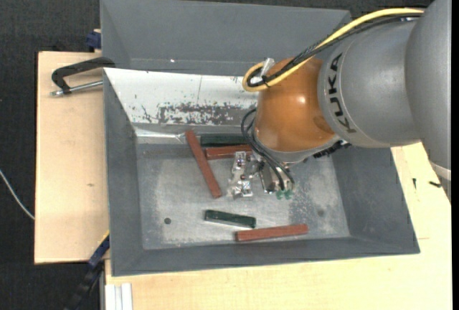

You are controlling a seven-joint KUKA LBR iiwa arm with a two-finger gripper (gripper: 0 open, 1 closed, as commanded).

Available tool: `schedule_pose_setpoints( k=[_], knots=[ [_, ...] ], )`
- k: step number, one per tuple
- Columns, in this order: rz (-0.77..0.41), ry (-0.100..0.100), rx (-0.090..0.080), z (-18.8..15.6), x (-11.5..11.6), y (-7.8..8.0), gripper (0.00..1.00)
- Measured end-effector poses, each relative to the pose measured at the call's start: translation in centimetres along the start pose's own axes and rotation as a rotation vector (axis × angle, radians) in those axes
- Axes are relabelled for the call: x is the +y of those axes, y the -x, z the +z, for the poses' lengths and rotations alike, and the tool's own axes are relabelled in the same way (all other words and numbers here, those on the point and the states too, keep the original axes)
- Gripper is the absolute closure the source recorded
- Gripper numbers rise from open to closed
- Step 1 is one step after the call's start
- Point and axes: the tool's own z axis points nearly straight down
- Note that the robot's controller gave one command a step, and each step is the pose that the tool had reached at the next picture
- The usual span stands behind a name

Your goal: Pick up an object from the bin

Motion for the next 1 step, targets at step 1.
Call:
schedule_pose_setpoints(
  k=[1],
  knots=[
    [-0.462,-0.002,-0.005,3.83,1.39,-0.75,0.00]
  ],
)
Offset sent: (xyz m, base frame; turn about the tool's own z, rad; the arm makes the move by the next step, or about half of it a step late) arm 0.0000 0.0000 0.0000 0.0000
